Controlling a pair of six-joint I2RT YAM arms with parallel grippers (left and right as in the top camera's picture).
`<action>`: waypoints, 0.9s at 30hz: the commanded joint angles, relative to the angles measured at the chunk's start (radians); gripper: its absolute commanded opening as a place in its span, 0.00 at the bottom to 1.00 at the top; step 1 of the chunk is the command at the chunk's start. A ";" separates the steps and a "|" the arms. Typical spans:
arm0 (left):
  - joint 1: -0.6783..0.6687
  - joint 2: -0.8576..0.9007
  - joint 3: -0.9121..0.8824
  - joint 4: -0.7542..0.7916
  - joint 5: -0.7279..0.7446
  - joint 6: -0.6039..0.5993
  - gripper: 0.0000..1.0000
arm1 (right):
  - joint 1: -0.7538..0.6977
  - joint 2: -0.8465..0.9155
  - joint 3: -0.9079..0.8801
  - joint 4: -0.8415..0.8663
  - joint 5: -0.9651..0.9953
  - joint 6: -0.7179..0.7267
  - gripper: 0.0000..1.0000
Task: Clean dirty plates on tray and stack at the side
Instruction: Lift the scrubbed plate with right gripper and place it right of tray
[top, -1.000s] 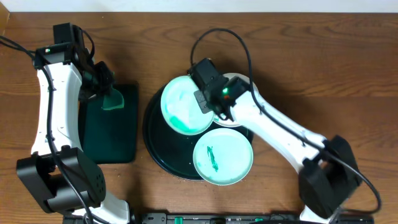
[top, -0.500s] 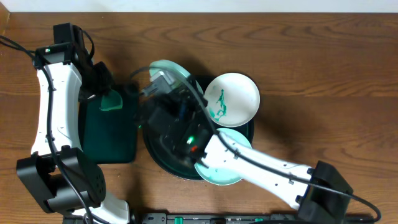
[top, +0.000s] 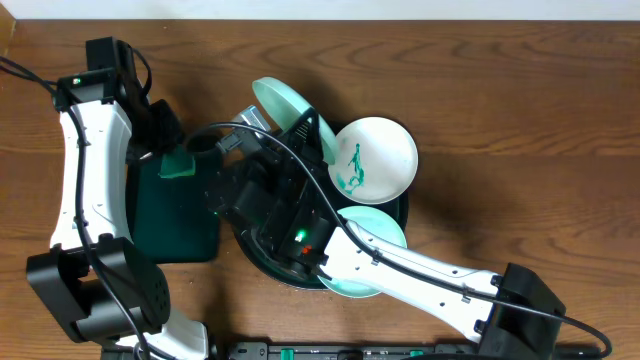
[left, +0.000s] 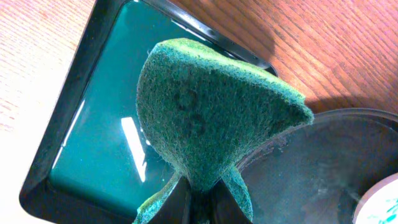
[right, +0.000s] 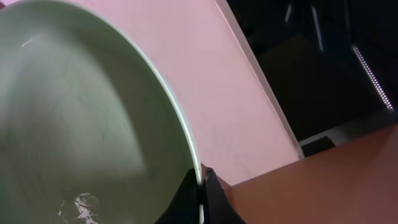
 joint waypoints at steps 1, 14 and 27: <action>0.002 -0.002 0.001 -0.003 -0.019 0.021 0.07 | 0.005 -0.013 0.015 -0.054 0.018 0.082 0.01; 0.002 -0.002 0.001 -0.007 -0.038 0.021 0.07 | -0.106 -0.069 0.051 -0.522 -0.818 0.642 0.01; 0.001 -0.002 0.001 -0.041 -0.038 0.021 0.07 | -0.737 -0.396 0.069 -0.735 -1.611 0.787 0.01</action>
